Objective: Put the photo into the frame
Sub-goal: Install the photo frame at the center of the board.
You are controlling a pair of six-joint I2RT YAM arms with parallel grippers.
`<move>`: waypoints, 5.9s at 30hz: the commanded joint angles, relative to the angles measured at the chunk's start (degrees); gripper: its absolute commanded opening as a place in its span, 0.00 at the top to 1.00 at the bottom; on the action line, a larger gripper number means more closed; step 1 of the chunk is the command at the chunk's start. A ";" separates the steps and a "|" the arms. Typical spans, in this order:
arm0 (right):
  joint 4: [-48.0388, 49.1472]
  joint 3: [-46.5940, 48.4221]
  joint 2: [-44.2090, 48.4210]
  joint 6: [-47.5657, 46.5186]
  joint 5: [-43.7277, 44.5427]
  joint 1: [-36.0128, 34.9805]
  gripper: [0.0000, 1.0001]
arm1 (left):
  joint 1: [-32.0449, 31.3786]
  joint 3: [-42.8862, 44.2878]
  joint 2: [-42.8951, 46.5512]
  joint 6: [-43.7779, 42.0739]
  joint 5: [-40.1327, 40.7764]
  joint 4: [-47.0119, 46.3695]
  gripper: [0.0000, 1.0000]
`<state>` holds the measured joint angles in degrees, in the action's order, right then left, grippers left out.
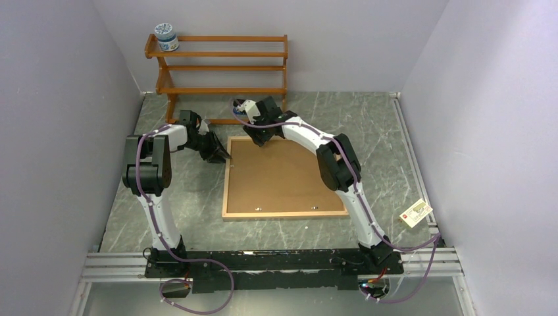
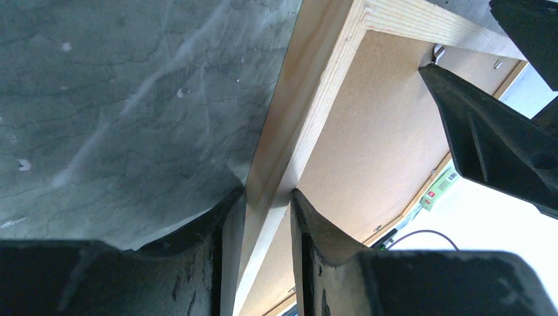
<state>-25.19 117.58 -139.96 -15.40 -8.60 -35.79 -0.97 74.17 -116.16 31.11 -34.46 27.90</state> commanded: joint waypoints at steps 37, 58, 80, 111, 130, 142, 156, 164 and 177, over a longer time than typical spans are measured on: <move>-1.72 -3.48 1.27 -5.16 3.08 1.15 0.44 | -0.16 -0.04 -2.93 -1.32 3.70 4.36 0.64; 5.24 -7.63 0.63 -1.61 10.26 0.87 0.75 | -0.12 -0.26 -3.10 -1.42 4.63 4.92 0.66; 15.82 -15.48 8.16 1.52 18.04 0.90 0.91 | -0.16 0.62 -3.53 -1.58 5.78 5.99 0.67; 12.04 -11.09 7.19 6.53 8.12 -1.74 0.27 | -0.15 0.53 -3.72 -1.23 4.59 5.59 0.65; 14.64 -11.98 5.54 2.83 18.87 -2.60 0.94 | -0.17 -0.15 -3.18 -0.87 5.18 4.99 0.66; 11.97 -16.59 14.84 12.26 16.57 0.70 0.64 | -0.16 0.76 -2.80 -0.66 4.93 5.04 0.63; 15.10 -41.68 29.93 20.35 22.98 5.56 0.42 | -0.16 0.24 -3.99 -1.04 3.95 4.73 0.53; 13.31 -40.44 28.22 2.89 27.02 8.95 0.37 | -0.17 -0.16 -3.81 -1.06 4.04 4.61 0.52; 13.37 -35.09 20.17 -5.56 23.34 9.84 0.37 | -0.16 -0.17 -4.08 -1.07 3.86 4.56 0.53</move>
<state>-12.43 80.27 -117.27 -17.32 15.75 -26.55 -0.95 75.72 -117.27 31.16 -35.51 29.43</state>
